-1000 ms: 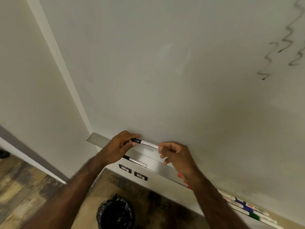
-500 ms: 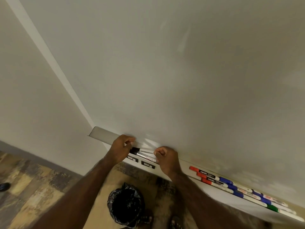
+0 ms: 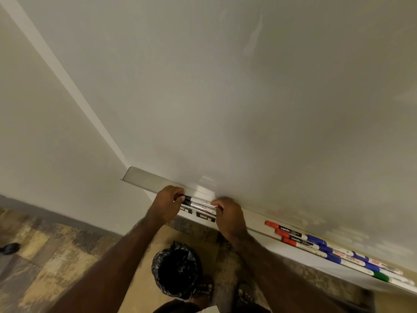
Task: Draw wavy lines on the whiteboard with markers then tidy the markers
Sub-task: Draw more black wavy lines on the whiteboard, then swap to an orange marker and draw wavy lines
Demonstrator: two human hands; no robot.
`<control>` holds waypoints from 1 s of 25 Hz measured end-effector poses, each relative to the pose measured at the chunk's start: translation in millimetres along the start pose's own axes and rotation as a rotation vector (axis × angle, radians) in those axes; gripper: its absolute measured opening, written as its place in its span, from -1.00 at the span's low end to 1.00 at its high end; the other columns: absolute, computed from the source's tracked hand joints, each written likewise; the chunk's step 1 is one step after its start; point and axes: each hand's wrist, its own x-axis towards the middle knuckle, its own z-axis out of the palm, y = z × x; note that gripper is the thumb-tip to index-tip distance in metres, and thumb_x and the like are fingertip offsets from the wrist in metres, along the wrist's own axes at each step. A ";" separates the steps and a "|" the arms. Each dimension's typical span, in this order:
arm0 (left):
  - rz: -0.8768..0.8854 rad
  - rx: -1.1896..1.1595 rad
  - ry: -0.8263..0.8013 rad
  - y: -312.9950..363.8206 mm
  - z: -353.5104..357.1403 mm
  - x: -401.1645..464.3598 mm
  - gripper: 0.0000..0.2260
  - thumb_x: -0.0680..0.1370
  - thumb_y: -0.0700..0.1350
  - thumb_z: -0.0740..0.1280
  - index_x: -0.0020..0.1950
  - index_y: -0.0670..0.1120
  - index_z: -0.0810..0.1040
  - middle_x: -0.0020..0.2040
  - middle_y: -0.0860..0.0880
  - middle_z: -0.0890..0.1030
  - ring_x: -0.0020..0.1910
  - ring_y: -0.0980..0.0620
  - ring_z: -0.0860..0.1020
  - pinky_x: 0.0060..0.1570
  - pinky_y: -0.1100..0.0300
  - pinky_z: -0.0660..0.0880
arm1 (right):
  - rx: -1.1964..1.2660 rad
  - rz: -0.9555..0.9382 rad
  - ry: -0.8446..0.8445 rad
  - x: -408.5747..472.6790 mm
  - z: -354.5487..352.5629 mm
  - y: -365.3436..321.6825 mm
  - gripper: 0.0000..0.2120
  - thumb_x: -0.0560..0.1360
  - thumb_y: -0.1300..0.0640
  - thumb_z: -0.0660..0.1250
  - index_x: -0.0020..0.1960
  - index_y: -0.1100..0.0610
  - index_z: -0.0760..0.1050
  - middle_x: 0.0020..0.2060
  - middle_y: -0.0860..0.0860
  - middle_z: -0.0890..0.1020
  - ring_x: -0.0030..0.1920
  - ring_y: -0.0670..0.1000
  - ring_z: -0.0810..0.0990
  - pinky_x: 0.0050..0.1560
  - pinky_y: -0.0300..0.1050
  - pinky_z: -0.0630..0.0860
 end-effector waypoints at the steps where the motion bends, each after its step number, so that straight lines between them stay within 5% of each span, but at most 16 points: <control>1: 0.004 0.004 0.005 -0.7 0.4 -0.4 -0.81 0.61 -0.20 0.42 0.22 -0.17 0.66 0.09 -0.12 0.65 0.05 -0.07 0.59 0.13 0.09 0.52 | -0.001 -0.008 -0.001 -0.7 -0.2 0.9 -0.76 0.59 0.28 0.33 0.13 0.05 0.70 0.08 -0.06 0.71 0.13 -0.05 0.62 0.27 -0.17 0.51; 5: 0.025 0.020 0.061 1.6 5.8 -3.1 -0.81 0.61 -0.22 0.42 0.22 -0.21 0.66 0.09 -0.15 0.65 0.03 -0.07 0.60 0.10 0.11 0.50 | 0.029 -0.039 -0.002 -9.3 -8.9 6.4 -0.73 0.61 0.30 0.30 0.19 0.09 0.69 0.15 -0.01 0.70 0.21 0.00 0.62 0.38 0.00 0.51; 11: 0.194 0.067 0.179 47.8 36.2 -9.9 -0.82 0.61 -0.19 0.40 0.19 -0.20 0.68 0.12 -0.15 0.69 0.11 -0.15 0.61 0.19 0.00 0.52 | 0.040 -0.021 0.112 -41.9 -57.5 42.8 -0.78 0.62 0.25 0.34 0.19 0.06 0.66 0.12 -0.04 0.68 0.17 -0.04 0.61 0.33 -0.06 0.54; 16: 0.415 0.058 -0.001 120.9 95.3 -29.2 -0.59 0.61 0.07 0.18 0.21 -0.16 0.67 0.15 -0.10 0.68 0.16 -0.07 0.59 0.27 0.08 0.47 | -0.002 0.046 0.208 -73.0 -112.0 88.8 -0.85 0.60 0.19 0.38 0.14 0.04 0.65 0.06 -0.05 0.68 0.07 -0.08 0.58 0.25 -0.10 0.55; 21: 0.533 0.230 -0.177 161.5 166.3 -32.6 -0.71 0.64 -0.08 0.34 0.34 -0.10 0.60 0.28 -0.06 0.62 0.27 -0.04 0.55 0.30 0.14 0.45 | -0.023 0.175 0.180 -100.4 -160.9 125.2 -0.82 0.64 0.06 0.38 0.23 0.03 0.62 0.16 -0.06 0.65 0.17 -0.05 0.57 0.27 -0.24 0.43; 25: 0.558 0.438 -0.212 173.0 196.7 -34.8 -0.70 0.53 -0.14 0.43 0.27 -0.07 0.65 0.21 -0.06 0.67 0.17 -0.10 0.62 0.22 0.04 0.53 | -0.015 0.139 0.203 -114.2 -193.2 151.7 -0.84 0.62 0.09 0.40 0.19 0.00 0.64 0.11 -0.10 0.66 0.11 -0.10 0.59 0.24 -0.20 0.54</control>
